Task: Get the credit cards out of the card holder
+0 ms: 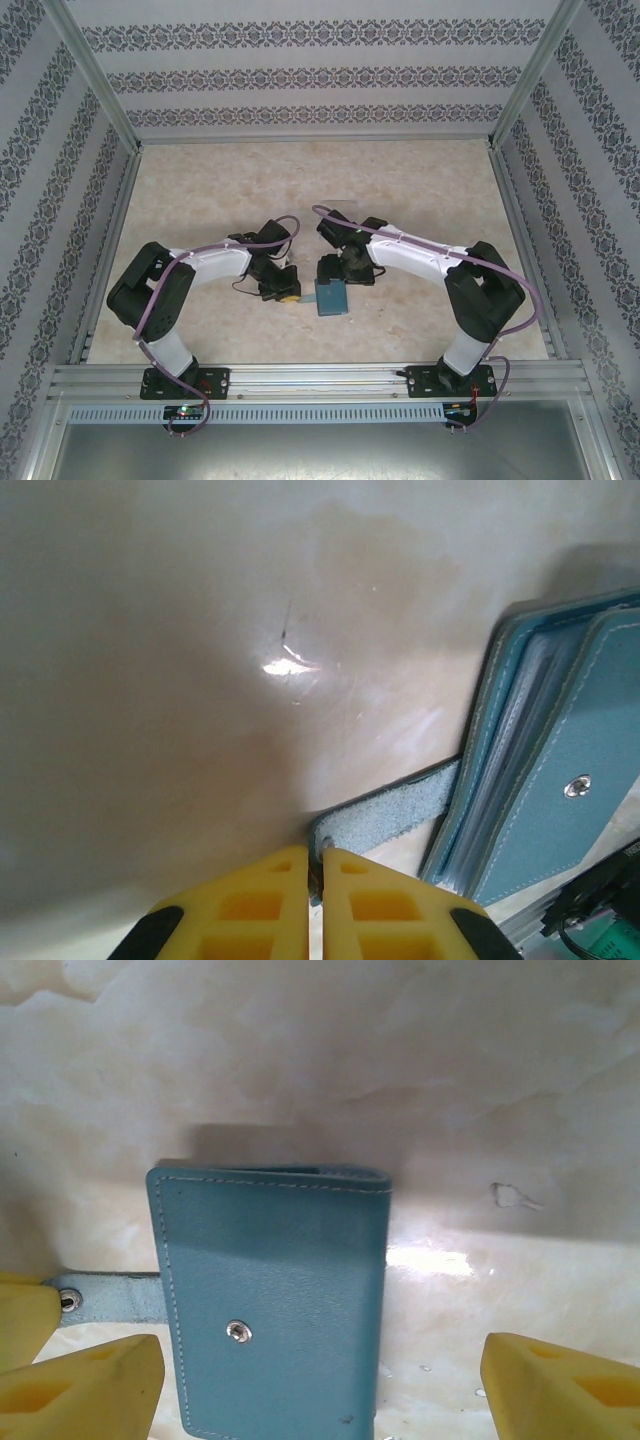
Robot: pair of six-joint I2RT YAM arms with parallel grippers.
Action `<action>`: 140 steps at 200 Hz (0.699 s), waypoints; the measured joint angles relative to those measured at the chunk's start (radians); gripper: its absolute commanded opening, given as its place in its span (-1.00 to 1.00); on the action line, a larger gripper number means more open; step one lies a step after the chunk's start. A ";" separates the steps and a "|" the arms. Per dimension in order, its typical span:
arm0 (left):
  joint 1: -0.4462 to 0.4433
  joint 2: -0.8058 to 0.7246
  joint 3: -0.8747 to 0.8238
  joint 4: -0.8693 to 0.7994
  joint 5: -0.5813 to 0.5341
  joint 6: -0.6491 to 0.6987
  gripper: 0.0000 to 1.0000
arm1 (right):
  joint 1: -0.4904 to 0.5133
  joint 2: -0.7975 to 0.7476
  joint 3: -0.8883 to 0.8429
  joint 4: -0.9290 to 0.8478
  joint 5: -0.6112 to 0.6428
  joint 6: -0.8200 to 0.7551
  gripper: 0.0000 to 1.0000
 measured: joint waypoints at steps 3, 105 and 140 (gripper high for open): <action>0.002 0.000 -0.003 0.004 0.004 0.000 -0.81 | 0.005 0.005 0.004 -0.002 0.003 0.005 0.65; 0.043 -0.008 -0.046 0.046 0.061 0.008 -0.81 | 0.081 0.140 0.066 -0.039 0.041 0.068 0.70; 0.046 -0.008 -0.053 0.051 0.069 0.008 -0.81 | 0.083 0.150 0.073 -0.035 0.041 0.072 0.72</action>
